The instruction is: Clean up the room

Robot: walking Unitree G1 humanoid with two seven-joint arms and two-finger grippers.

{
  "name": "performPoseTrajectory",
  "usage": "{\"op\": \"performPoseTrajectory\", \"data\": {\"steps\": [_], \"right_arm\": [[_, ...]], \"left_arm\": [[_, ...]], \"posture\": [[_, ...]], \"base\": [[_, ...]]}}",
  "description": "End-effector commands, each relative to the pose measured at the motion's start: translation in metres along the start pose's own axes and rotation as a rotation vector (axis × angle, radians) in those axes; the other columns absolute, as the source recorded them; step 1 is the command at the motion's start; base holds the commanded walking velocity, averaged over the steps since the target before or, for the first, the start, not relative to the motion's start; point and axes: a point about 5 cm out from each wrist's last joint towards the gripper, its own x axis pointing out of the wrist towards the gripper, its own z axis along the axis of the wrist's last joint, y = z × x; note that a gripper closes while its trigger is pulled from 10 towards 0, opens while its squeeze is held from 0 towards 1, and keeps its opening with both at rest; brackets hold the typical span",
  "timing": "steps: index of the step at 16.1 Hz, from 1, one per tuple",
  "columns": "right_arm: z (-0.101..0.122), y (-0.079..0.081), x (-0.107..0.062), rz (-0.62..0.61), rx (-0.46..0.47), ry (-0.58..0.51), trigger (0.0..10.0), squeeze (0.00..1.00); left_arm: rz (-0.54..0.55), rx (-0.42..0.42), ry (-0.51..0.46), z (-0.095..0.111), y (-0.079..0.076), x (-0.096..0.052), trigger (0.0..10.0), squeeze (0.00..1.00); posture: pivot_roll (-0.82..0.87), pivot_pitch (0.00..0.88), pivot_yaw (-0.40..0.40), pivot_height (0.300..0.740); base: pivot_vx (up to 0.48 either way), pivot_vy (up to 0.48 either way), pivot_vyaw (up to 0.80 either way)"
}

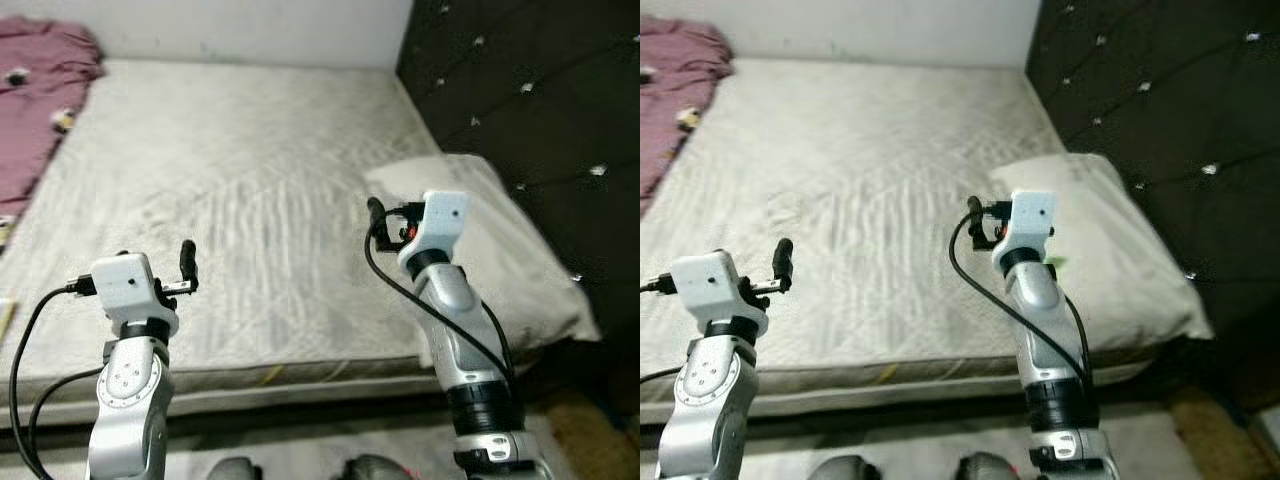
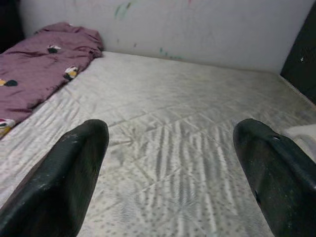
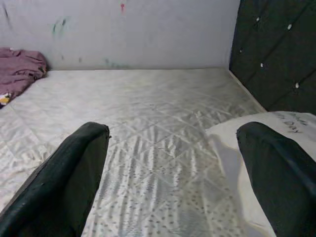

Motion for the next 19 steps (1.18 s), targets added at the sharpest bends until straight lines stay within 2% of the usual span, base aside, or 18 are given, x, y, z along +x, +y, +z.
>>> {"op": "performPoseTrajectory", "data": {"steps": [1,19], "right_arm": [[-0.0025,-0.0121,-0.0020,-0.035,-0.006,0.012,10.0,0.00],[-0.0079,-0.0110,-0.0031,-0.037,-0.009,0.038,10.0,0.00]], "left_arm": [[-0.021,-0.002,0.002,0.0007,-0.0060,0.0009,10.0,0.00],[-0.031,-0.012,-0.008,0.0033,-0.0099,0.0030,10.0,0.00]], "posture": [[0.02,0.053,-0.043,0.740],[0.02,0.061,-0.043,0.740]], "base": [[0.000,0.480,0.00],[0.000,0.476,0.00]]}}
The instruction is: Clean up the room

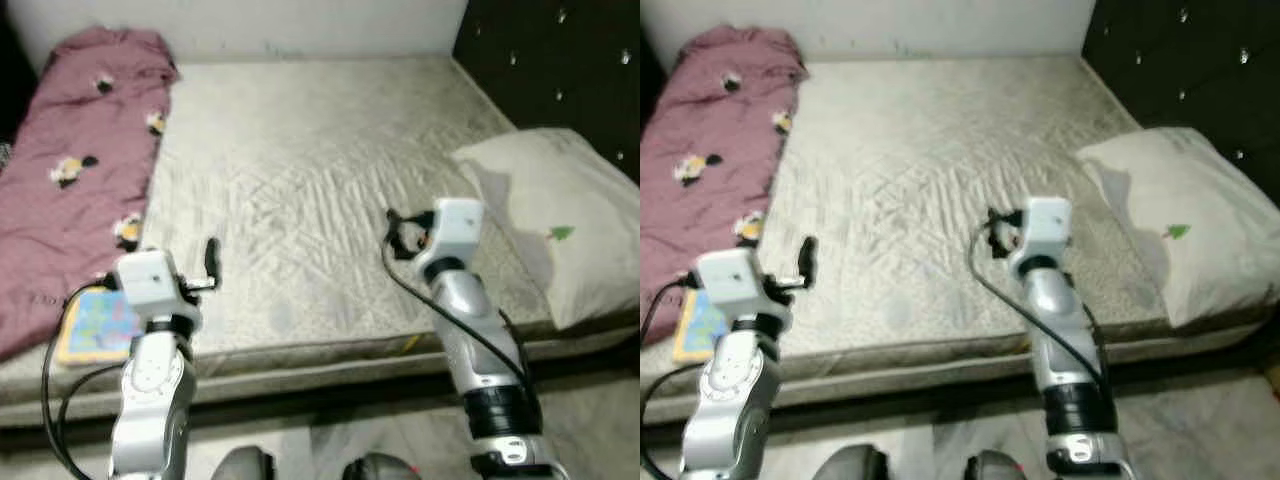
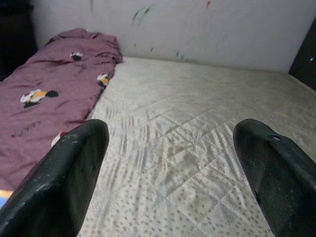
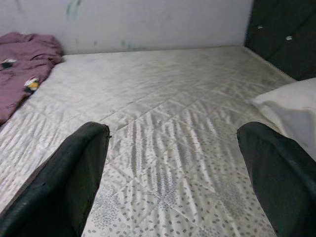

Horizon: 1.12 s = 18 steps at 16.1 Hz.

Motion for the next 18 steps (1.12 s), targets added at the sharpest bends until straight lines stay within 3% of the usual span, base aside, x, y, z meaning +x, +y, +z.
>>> {"op": "performPoseTrajectory", "data": {"steps": [1,18], "right_arm": [[0.0068,0.0065,0.0018,0.016,0.004,-0.021,10.0,0.00],[0.0019,0.0075,0.0043,0.019,-0.001,0.009,10.0,0.00]], "left_arm": [[0.013,0.011,-0.003,0.0017,0.0051,-0.0001,10.0,0.00],[0.011,0.007,-0.021,0.0045,0.0036,0.0040,10.0,0.00]], "posture": [[0.02,0.061,-0.044,0.740],[0.01,0.066,-0.050,0.740]], "base": [[0.000,0.472,0.00],[0.000,0.461,0.00]]}}
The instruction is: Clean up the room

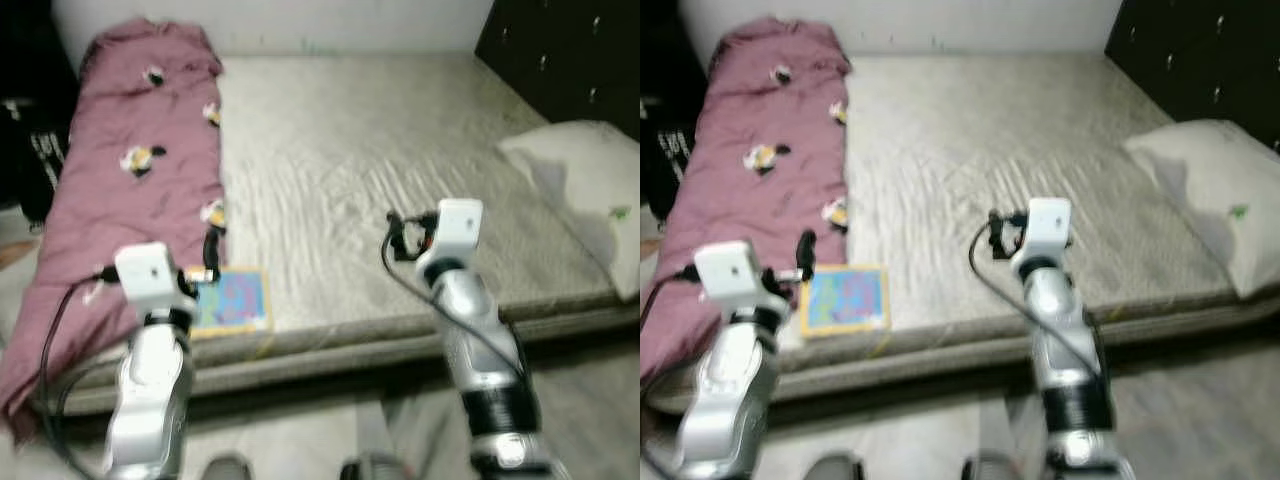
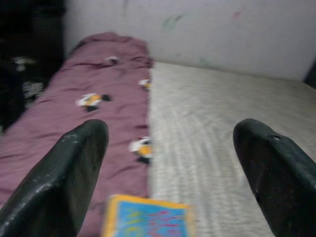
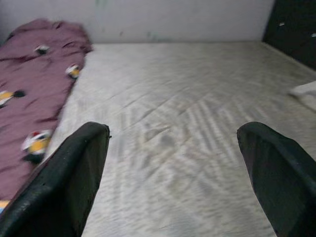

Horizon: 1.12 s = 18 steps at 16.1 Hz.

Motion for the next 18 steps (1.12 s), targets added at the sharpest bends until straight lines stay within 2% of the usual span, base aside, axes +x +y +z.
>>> {"op": "performPoseTrajectory", "data": {"steps": [1,13,14,18], "right_arm": [[0.0047,0.0051,0.0025,0.015,-0.003,-0.014,10.0,0.00],[0.0037,0.0055,0.0021,0.020,0.012,-0.022,10.0,0.00],[0.0040,0.0056,0.0024,0.020,0.017,-0.024,10.0,0.00],[0.0066,0.0070,0.0043,0.025,0.017,-0.031,10.0,0.00]], "left_arm": [[0.008,0.006,-0.007,0.0009,0.0023,0.0005,10.0,0.00],[0.010,0.030,-0.016,0.0004,0.0030,0.0016,10.0,0.00],[0.030,0.058,-0.025,0.0018,0.0048,0.0026,10.0,0.00],[0.000,0.061,-0.048,0.0081,0.0058,0.0024,10.0,0.00]], "posture": [[0.01,0.064,-0.051,0.740],[0.01,0.063,-0.052,0.740],[0.01,0.066,-0.051,0.740],[0.01,0.080,-0.053,0.740]], "base": [[0.000,0.454,0.00],[0.000,0.448,0.00],[0.000,0.000,0.00],[0.000,0.000,0.00]]}}
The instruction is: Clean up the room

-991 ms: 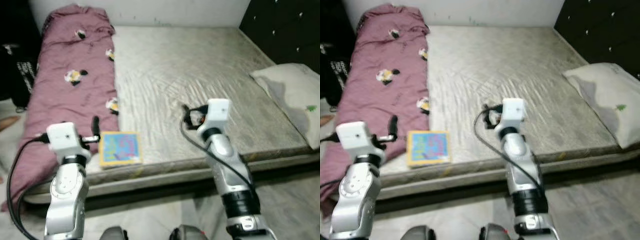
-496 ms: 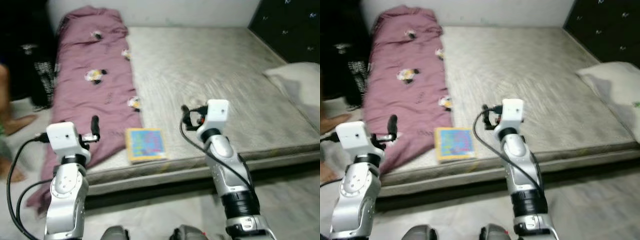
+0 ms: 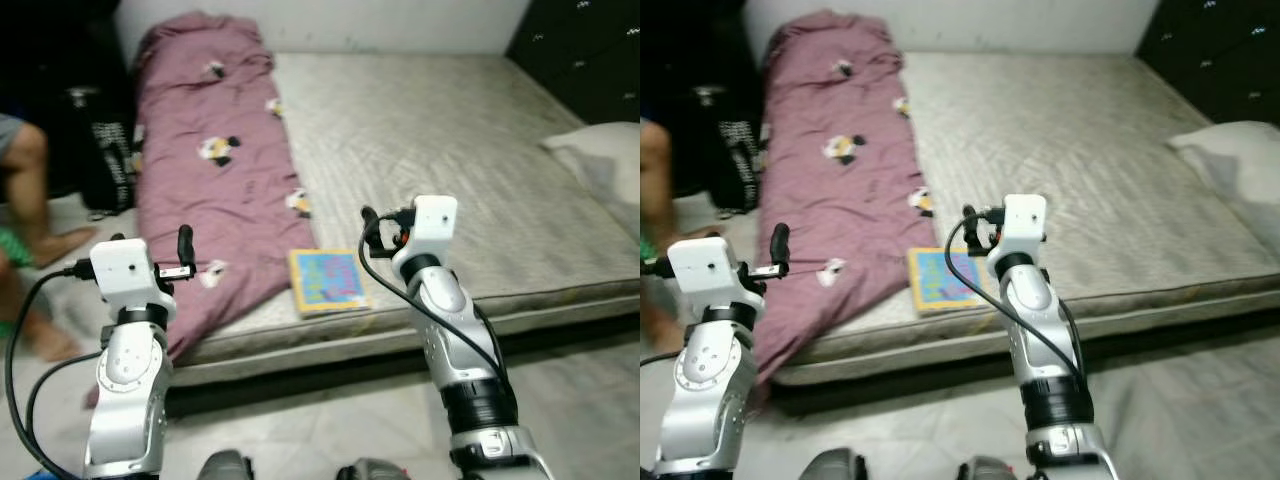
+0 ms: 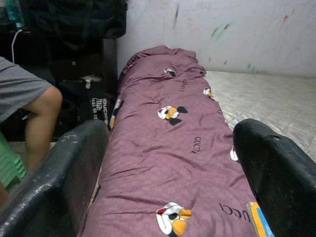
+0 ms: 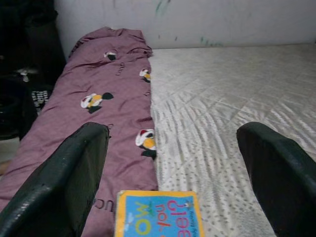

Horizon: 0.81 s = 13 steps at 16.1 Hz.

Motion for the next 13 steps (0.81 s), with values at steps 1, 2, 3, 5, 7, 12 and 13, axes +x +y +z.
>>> {"op": "performPoseTrajectory", "data": {"steps": [1,2,3,5,7,12,13], "right_arm": [[0.002,-0.012,-0.001,-0.033,-0.008,-0.009,10.0,0.00],[0.005,-0.011,0.000,-0.029,-0.011,-0.019,10.0,0.00],[0.007,-0.010,0.001,-0.026,0.008,-0.033,10.0,0.00],[0.007,-0.007,0.000,-0.014,0.011,-0.033,10.0,0.00],[0.002,-0.005,-0.002,-0.013,-0.012,-0.012,10.0,0.00],[-0.003,-0.021,-0.003,-0.116,-0.055,0.009,10.0,0.00],[-0.005,-0.026,-0.003,-0.154,-0.077,0.022,10.0,0.00]], "left_arm": [[-0.036,-0.016,-0.015,0.005,-0.008,0.000,10.0,0.00],[-0.034,-0.015,-0.023,0.008,-0.008,0.001,10.0,0.00],[-0.031,-0.011,-0.029,0.010,-0.008,0.001,10.0,0.00],[-0.031,-0.003,-0.028,0.010,-0.005,-0.002,10.0,0.00],[-0.035,-0.003,-0.019,0.007,-0.005,-0.004,10.0,0.00],[-0.041,-0.023,-0.003,0.004,-0.012,-0.004,10.0,0.00],[-0.031,-0.022,0.002,0.003,-0.013,-0.003,10.0,0.00]], "posture": [[0.01,0.083,-0.053,0.740],[0.01,0.093,-0.049,0.740],[0.01,0.095,-0.051,0.740],[0.01,0.097,-0.050,0.740],[0.02,0.089,-0.050,0.740],[0.01,0.071,-0.052,0.740],[0.01,0.069,-0.055,0.740]], "base": [[0.255,0.000,0.00],[0.277,0.000,0.00],[0.281,0.000,0.00],[0.298,0.000,0.00],[0.311,0.000,0.00],[0.314,0.000,0.00],[0.000,0.000,0.00]]}}
